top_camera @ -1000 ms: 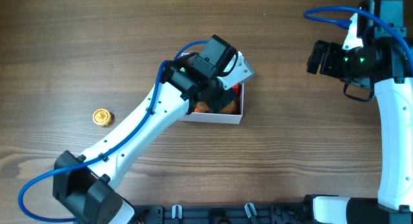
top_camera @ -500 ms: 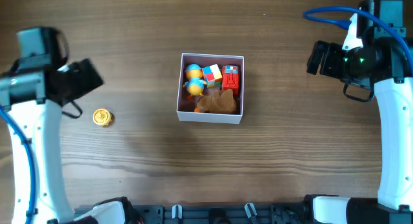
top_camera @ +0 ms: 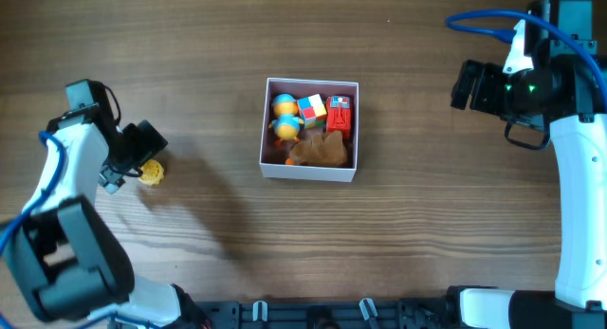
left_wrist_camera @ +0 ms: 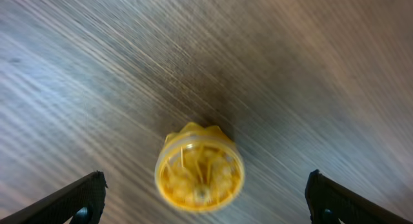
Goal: Pack container
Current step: 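Grasp the yellow round toy with the left gripper, then place the yellow round toy into the box and release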
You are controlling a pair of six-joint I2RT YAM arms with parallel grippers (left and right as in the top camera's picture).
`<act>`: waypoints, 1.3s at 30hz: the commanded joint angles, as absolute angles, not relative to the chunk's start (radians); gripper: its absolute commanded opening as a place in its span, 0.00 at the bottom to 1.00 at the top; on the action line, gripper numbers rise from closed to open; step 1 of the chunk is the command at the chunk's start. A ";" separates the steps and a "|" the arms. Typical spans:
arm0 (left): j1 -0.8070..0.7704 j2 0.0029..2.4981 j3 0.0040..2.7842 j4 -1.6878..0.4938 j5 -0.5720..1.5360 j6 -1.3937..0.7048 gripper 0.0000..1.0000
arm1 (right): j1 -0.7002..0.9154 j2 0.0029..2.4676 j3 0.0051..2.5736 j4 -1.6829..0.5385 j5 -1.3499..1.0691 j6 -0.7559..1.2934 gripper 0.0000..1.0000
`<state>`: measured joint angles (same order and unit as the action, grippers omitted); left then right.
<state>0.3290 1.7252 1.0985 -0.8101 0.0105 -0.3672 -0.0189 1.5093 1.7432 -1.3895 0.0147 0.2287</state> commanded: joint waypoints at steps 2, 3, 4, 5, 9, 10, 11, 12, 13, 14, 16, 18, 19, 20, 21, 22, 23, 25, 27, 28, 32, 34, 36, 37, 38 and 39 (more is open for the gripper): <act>0.327 1.855 1.091 -0.784 0.026 -0.347 1.00 | -0.021 1.515 1.739 -1.388 0.002 0.212 1.00; 0.327 1.871 1.091 -0.780 0.026 -0.347 1.00 | -0.021 1.515 1.739 -1.388 0.002 0.212 1.00; 0.327 1.879 1.091 -0.777 0.026 -0.347 1.00 | -0.021 1.515 1.739 -1.388 0.002 0.212 1.00; 0.327 1.880 1.091 -0.777 0.025 -0.347 1.00 | -0.021 1.515 1.739 -1.388 0.002 0.212 1.00; 0.327 1.880 1.091 -0.778 0.026 -0.348 0.82 | -0.021 1.515 1.739 -1.388 0.002 0.212 1.00; 0.327 1.880 1.090 -0.781 0.026 -0.348 0.71 | -0.021 1.515 1.739 -1.388 0.002 0.212 1.00; 0.327 1.880 1.090 -0.783 0.026 -0.348 0.66 | -0.021 1.515 1.739 -1.388 0.002 0.212 1.00; 0.327 1.880 1.090 -0.787 0.026 -0.348 0.62 | -0.021 1.515 1.739 -1.388 0.002 0.212 1.00; 0.327 1.880 1.090 -0.789 0.026 -0.348 0.59 | -0.021 1.515 1.739 -1.388 0.002 0.212 1.00; 0.327 1.880 1.090 -0.790 0.026 -0.348 0.57 | -0.021 1.515 1.739 -1.388 0.002 0.212 1.00; 0.327 1.880 1.090 -0.793 0.027 -0.348 0.45 | -0.021 1.515 1.739 -1.388 0.002 0.212 1.00; 0.327 1.880 1.090 -0.793 0.027 -0.348 0.41 | -0.021 1.515 1.739 -1.388 0.002 0.212 1.00; 0.327 1.880 1.090 -0.793 0.027 -0.348 0.38 | -0.021 1.515 1.739 -1.388 0.002 0.212 1.00; 0.327 1.880 1.090 -0.793 0.027 -0.348 0.32 | -0.021 1.515 1.739 -1.388 0.002 0.212 1.00; 0.327 1.880 1.090 -0.793 0.027 -0.348 0.17 | -0.021 1.515 1.739 -1.388 0.002 0.212 1.00; 0.327 1.880 1.090 -0.793 0.027 -0.348 0.09 | -0.021 1.515 1.739 -1.388 0.002 0.212 1.00; 0.327 1.880 1.090 -0.792 0.027 -0.348 0.05 | -0.021 1.515 1.739 -1.388 0.002 0.212 1.00; 0.324 1.869 1.109 -0.818 0.030 -0.352 0.04 | -0.021 1.515 1.739 -1.388 0.002 0.212 1.00; 0.303 1.829 1.149 -0.859 0.030 -0.351 0.04 | -0.021 1.515 1.739 -1.388 0.002 0.212 1.00; 0.279 1.795 1.183 -0.889 0.030 -0.351 0.04 | -0.021 1.515 1.739 -1.388 0.002 0.212 1.00; 0.048 1.573 1.302 -0.947 0.032 -0.282 0.04 | -0.021 1.515 1.739 -1.387 0.002 0.212 1.00; -0.104 1.489 1.308 -0.908 0.028 -0.206 0.04 | -0.021 1.515 1.739 -1.383 0.002 0.212 1.00; -0.270 1.456 1.308 -0.870 0.022 -0.109 0.04 | -0.021 1.515 1.739 -1.380 0.002 0.212 1.00; -0.347 1.456 1.308 -0.858 0.021 -0.056 0.04 | -0.021 1.515 1.739 -1.381 0.002 0.212 1.00; -0.443 1.473 1.308 -0.843 0.012 0.006 0.04 | -0.021 1.515 1.739 -1.381 0.002 0.212 1.00; -0.492 1.489 1.308 -0.835 0.010 0.044 0.04 | -0.021 1.515 1.739 -1.382 0.002 0.212 1.00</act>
